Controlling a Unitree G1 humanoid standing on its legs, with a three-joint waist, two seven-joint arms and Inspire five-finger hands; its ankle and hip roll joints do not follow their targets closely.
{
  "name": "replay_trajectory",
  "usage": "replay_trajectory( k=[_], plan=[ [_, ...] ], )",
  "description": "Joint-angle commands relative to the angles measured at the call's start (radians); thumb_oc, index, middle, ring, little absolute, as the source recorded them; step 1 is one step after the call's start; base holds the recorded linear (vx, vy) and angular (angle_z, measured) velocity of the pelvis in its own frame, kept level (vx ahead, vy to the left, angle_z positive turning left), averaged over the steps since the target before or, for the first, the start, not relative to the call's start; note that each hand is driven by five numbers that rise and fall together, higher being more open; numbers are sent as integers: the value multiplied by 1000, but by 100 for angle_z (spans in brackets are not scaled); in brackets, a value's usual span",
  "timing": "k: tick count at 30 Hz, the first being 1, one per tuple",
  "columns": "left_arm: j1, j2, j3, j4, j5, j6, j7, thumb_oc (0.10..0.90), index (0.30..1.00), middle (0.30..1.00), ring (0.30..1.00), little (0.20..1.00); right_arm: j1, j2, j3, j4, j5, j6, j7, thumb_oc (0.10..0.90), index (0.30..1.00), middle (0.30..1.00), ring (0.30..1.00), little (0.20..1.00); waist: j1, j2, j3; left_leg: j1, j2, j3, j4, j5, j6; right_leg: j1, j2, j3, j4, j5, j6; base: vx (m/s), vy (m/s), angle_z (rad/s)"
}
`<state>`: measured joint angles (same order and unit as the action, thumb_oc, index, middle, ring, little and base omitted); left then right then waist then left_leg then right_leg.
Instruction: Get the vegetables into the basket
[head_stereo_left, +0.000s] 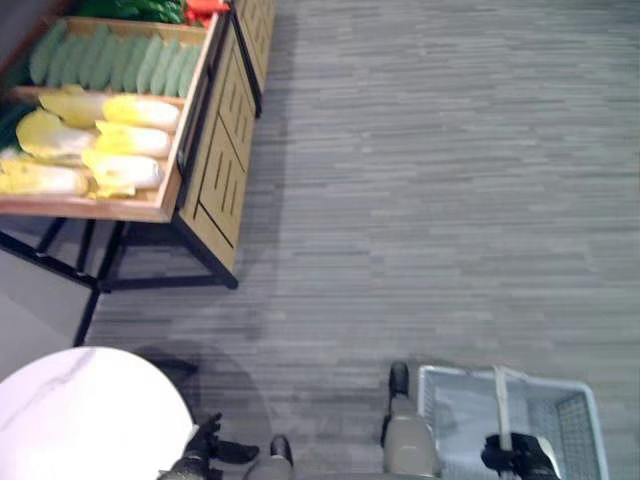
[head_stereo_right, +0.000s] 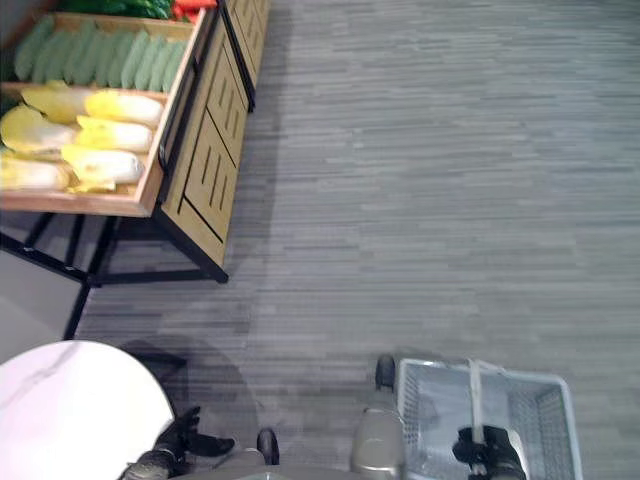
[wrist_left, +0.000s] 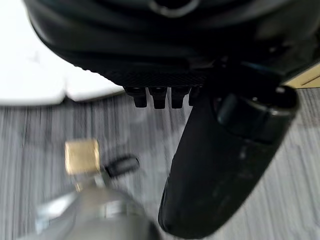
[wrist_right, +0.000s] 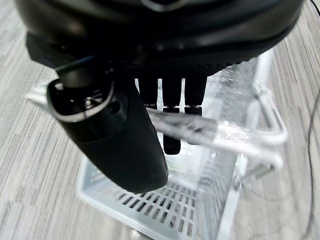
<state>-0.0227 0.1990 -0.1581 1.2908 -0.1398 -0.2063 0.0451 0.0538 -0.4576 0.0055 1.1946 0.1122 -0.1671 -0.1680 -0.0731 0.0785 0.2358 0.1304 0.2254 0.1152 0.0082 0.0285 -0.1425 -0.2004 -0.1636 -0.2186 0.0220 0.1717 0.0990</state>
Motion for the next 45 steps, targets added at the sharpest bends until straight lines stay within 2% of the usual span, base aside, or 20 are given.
replay_trajectory(
  k=[1, 5, 8, 10, 12, 14, 16, 17, 20, 23, 27, 28, 29, 31, 32, 35, 37, 40, 41, 45],
  plan=[
    [-30, 64, -18, -35, -26, -29, 20, 900, 1000, 1000, 1000, 1000, -14, -66, -11, -74, 51, -78, -7, 400, 300, 300, 300, 300, 9, -24, -19, 26, -36, -60, 94, 61, -35, -54, -30, 22, 67, -14, 68, 269, -371, 10],
    [-45, 62, -30, -61, -31, -31, 20, 900, 1000, 1000, 1000, 1000, -16, -98, -5, -117, 54, -87, -8, 400, 300, 300, 300, 300, 12, -32, -1, -68, -9, -72, 274, 201, -48, -12, 1, 17, 68, -76, 9, 180, -266, 13],
    [-49, 55, -39, -60, -32, -29, 22, 900, 1000, 1000, 1000, 1000, -10, -104, -5, -105, 59, -84, -11, 400, 300, 300, 300, 300, 25, -43, 14, -124, -11, -57, 321, 212, -23, 41, 20, 20, 62, -116, -15, 244, -260, 8],
    [-52, 52, -45, -63, -30, -27, 23, 900, 1000, 1000, 1000, 1000, -3, -106, -7, -104, 55, -82, -12, 400, 300, 300, 300, 300, 34, -44, 22, -163, -35, -57, 306, 178, -13, 63, 19, 18, 57, -127, -12, 194, -129, 13],
    [-57, 51, -56, -58, -24, -28, 33, 900, 1000, 1000, 1000, 1000, 0, -106, -11, -91, 57, -81, -15, 400, 300, 300, 300, 300, 48, -51, 28, -284, -74, -27, 213, 119, 7, 106, 18, 13, 38, -146, -3, 240, -84, 21],
    [-60, 52, -58, -56, -24, -28, 38, 900, 1000, 1000, 1000, 1000, -1, -106, -8, -91, 56, -80, -17, 400, 300, 300, 300, 300, 60, -53, 31, -311, -82, -21, 153, 103, 12, 121, 18, 18, 36, -159, 3, 222, -6, 24],
    [-68, 54, -58, -53, -24, -28, 49, 900, 1000, 1000, 1000, 1000, -2, -97, 2, -94, 59, -81, -23, 400, 300, 300, 300, 300, 75, -52, 35, -344, -85, -14, 61, 127, 8, 147, 32, 25, 35, -178, 6, 332, 16, -16],
    [-69, 57, -59, -49, -15, -27, 57, 900, 1000, 1000, 1000, 1000, 1, -85, 14, -85, 55, -82, -29, 400, 300, 300, 300, 300, 96, -43, 32, -395, -73, -17, -21, 197, -6, 186, 54, 33, 37, -205, 4, 395, 46, -37],
    [-58, 64, -56, -39, -7, -27, 58, 900, 1000, 1000, 1000, 1000, 5, -69, 33, -67, 49, -82, -21, 400, 300, 300, 300, 300, 127, -50, 26, -410, -79, -48, -73, 232, -20, 265, 75, 71, 35, -244, 5, 405, 76, -31],
    [-38, 68, -51, -37, 2, -23, 54, 900, 1000, 1000, 1000, 1000, 27, -54, 38, -76, 39, -81, -11, 400, 300, 300, 300, 300, 133, -57, 11, -378, -80, -40, -74, 224, -7, 299, 71, 85, 37, -264, 17, 319, 148, -63],
    [-41, 78, -60, -46, 16, -24, 50, 900, 1000, 1000, 1000, 1000, 30, -33, 37, -64, 32, -76, -4, 400, 300, 300, 300, 300, 142, -91, -4, -371, -111, -1, -30, 176, 35, 307, 16, 112, 46, -240, 54, 262, 228, -38],
    [-47, 84, -63, -38, 26, -26, 48, 900, 1000, 1000, 1000, 1000, 15, -21, 51, -60, 24, -72, -2, 400, 300, 300, 300, 300, 143, -112, -13, -366, -132, 20, -20, 144, 58, 289, -13, 132, 52, -184, 74, 192, 202, -7],
    [-47, 85, -62, -38, 26, -26, 48, 900, 1000, 1000, 1000, 1000, 15, -20, 51, -60, 24, -72, -2, 400, 300, 300, 300, 300, 144, -113, -13, -366, -132, 22, -20, 144, 58, 289, -14, 134, 52, -184, 74, 214, 236, -15],
    [-53, 94, -54, -51, 12, -27, 49, 900, 1000, 1000, 1000, 1000, 3, -9, 66, -63, 16, -65, 1, 400, 300, 300, 300, 300, 154, -135, -22, -359, -156, 37, -11, 110, 81, 272, -45, 148, 66, -108, 100, 180, 197, -15],
    [-57, 101, -50, -60, 3, -29, 54, 900, 1000, 1000, 1000, 1000, -21, -1, 82, -62, 10, -62, -1, 400, 300, 300, 300, 300, 163, -144, -22, -347, -171, 55, -10, 88, 97, 239, -65, 151, 108, -43, 113, 185, 263, -19],
    [-58, 109, -55, -93, -10, -28, 54, 900, 1000, 1000, 1000, 1000, -43, 0, 93, -63, 4, -61, -1, 400, 300, 300, 300, 300, 171, -129, -10, -313, -186, 61, -5, 48, 129, 174, -71, 141, 284, 14, 111, 134, 235, -40],
    [-60, 112, -53, -93, -11, -27, 54, 900, 1000, 1000, 1000, 1000, -47, 2, 96, -64, 2, -62, 0, 400, 300, 300, 300, 300, 167, -123, -2, -290, -191, 62, -5, 35, 136, 149, -72, 135, 326, 28, 110, 104, 134, 6],
    [-70, 117, -42, -74, -17, -23, 57, 900, 1000, 1000, 1000, 1000, -50, 10, 103, -64, -2, -63, 2, 400, 300, 300, 300, 300, 140, -104, 19, -229, -201, 43, -17, 12, 142, 58, -40, 115, 356, -4, 86, 253, 155, 17],
    [-75, 118, -33, -51, -14, -23, 58, 900, 1000, 1000, 1000, 1000, -51, 15, 106, -54, 3, -65, 3, 400, 300, 300, 300, 300, 124, -95, 25, -194, -203, 27, -22, -3, 136, 6, -14, 94, 287, -60, 68, 200, 10, 28],
    [-79, 113, -26, -33, -5, -24, 58, 900, 1000, 1000, 1000, 1000, -51, 17, 105, -47, 11, -65, 0, 400, 300, 300, 300, 300, 91, -100, 38, -131, -210, -9, -28, -40, 120, -25, -9, 94, 114, -50, 77, 279, -60, 40]
  ],
)
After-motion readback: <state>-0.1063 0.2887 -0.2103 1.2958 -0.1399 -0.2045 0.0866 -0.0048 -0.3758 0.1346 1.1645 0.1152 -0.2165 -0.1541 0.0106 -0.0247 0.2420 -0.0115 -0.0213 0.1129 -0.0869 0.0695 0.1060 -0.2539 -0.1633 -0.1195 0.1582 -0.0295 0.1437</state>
